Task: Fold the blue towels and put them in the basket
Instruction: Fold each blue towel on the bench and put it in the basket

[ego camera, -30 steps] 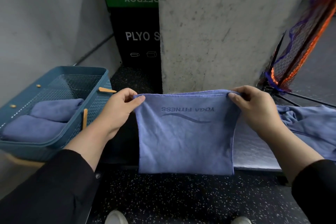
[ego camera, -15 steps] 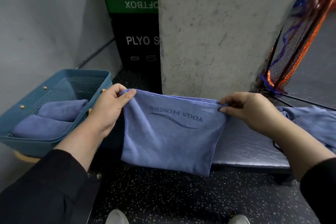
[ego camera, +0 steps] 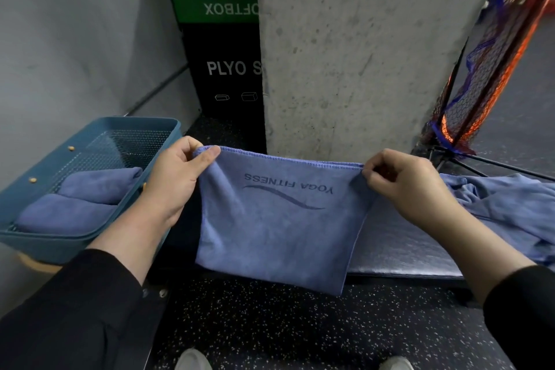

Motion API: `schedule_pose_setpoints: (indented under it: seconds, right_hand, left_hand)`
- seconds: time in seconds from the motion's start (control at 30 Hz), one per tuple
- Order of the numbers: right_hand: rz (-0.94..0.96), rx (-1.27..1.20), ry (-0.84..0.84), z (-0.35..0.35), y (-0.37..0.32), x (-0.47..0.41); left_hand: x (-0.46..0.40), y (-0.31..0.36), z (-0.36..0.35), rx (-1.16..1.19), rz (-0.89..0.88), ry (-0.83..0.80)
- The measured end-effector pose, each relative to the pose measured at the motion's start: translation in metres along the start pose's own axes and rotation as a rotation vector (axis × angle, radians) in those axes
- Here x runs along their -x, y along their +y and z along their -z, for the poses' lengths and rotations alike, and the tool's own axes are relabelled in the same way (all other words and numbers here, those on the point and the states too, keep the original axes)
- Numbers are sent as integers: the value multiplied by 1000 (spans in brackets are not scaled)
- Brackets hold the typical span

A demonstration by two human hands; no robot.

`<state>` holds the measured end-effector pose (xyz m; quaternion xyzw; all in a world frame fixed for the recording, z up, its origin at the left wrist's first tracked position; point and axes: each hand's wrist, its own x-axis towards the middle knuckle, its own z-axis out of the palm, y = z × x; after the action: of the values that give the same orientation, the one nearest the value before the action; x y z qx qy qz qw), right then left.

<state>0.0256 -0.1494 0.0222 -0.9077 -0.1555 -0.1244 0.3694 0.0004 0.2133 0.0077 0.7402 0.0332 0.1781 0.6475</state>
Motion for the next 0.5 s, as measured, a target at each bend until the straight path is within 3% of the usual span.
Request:
schedule_pose_setpoints:
  seconds: [0.17,0.33,0.5]
  right_hand:
    - [26,-31,198,3,-6,-8]
    - [1,-78,276,9,-13,-14]
    - [-44,-113,287,16,-7,-15]
  left_hand:
    - [-3,5,-1,1,-28,7]
    - [-4,6,-10,-77,-43,3]
    - [-1,14,-14,3,26,-48]
